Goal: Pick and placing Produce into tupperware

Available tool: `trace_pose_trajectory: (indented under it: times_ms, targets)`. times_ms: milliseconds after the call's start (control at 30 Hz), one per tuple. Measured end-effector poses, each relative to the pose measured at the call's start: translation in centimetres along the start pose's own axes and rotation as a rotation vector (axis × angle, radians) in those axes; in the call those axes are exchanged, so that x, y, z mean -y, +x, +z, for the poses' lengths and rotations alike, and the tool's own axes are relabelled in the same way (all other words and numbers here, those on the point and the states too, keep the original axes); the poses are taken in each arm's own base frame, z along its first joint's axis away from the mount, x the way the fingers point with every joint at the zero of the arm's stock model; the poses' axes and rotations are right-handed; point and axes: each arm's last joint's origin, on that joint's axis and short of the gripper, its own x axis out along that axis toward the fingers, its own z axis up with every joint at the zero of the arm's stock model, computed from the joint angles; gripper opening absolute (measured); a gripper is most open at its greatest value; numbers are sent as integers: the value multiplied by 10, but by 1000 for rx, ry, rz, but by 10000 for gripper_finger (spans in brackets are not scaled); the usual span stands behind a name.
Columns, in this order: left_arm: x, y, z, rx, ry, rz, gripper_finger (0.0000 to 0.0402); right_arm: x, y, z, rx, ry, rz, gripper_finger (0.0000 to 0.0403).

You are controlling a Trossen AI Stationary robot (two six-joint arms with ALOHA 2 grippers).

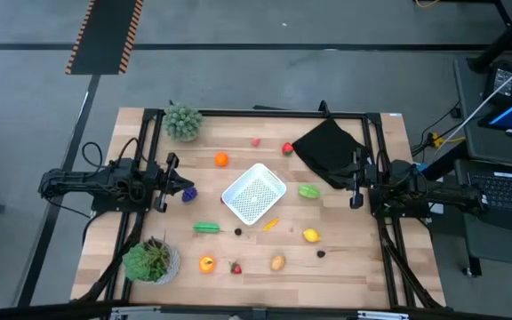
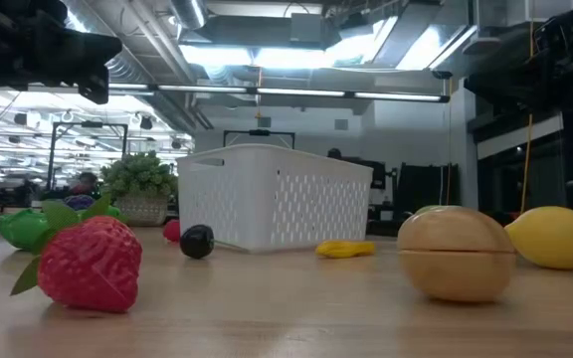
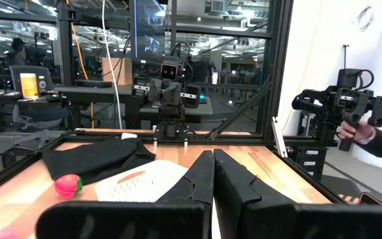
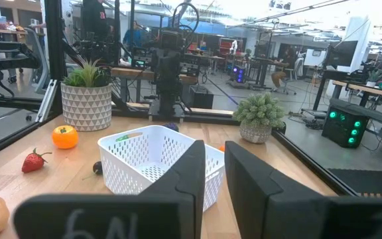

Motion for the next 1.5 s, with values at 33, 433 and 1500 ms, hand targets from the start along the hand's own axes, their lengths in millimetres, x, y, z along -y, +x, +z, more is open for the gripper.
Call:
trace_pose_trajectory:
  times_ms: [33, 433, 1500]
  targets:
    - [0, 0, 0, 0, 0, 0, 0, 0, 0, 0, 0, 0, 0, 62]
    - [-5, 0, 1, 5, 108, 172, 0, 0, 0, 1, 15, 28, -2, 62]
    - [-39, 26, 12, -196, 96, 312, 0, 17, 38, 5, -167, 22, -141, 62]
